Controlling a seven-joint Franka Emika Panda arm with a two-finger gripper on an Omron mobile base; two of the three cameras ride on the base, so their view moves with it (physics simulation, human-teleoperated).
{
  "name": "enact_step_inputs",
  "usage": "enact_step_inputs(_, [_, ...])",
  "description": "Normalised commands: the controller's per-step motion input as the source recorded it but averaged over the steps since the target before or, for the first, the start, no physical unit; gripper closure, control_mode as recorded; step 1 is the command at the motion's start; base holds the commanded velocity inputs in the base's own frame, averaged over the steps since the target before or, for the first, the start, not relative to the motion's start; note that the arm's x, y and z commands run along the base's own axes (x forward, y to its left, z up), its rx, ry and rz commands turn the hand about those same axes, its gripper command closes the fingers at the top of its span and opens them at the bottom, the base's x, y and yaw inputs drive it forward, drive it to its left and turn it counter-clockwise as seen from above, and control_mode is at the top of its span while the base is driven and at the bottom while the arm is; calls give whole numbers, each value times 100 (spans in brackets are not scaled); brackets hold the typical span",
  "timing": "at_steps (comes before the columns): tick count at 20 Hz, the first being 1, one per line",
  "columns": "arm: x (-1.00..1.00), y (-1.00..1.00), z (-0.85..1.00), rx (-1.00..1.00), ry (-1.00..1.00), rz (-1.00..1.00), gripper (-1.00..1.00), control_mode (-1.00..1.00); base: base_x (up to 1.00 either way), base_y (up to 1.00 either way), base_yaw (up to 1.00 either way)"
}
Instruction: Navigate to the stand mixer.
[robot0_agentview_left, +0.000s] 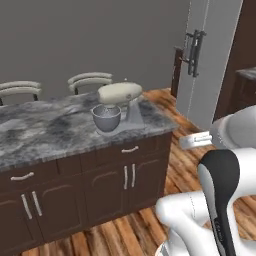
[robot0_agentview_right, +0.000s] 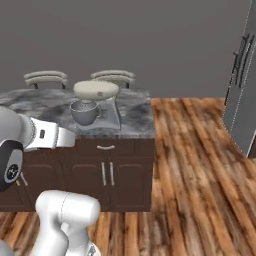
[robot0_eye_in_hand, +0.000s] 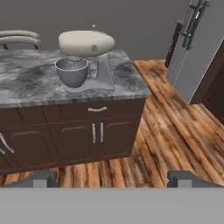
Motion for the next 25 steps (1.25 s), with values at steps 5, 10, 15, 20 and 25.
enact_step_inputs(5, [0,0,0,0,0,0,-100,100,100,-18,48])
enact_step_inputs(10, [0,0,0,0,0,0,-100,100,100,0,29])
enact_step_inputs(15, [0,0,0,0,0,0,-100,100,100,-13,16])
enact_step_inputs(20, [0,0,0,0,0,0,-100,100,100,-7,-13])
enact_step_inputs(25, [0,0,0,0,0,0,-100,100,100,1,-46])
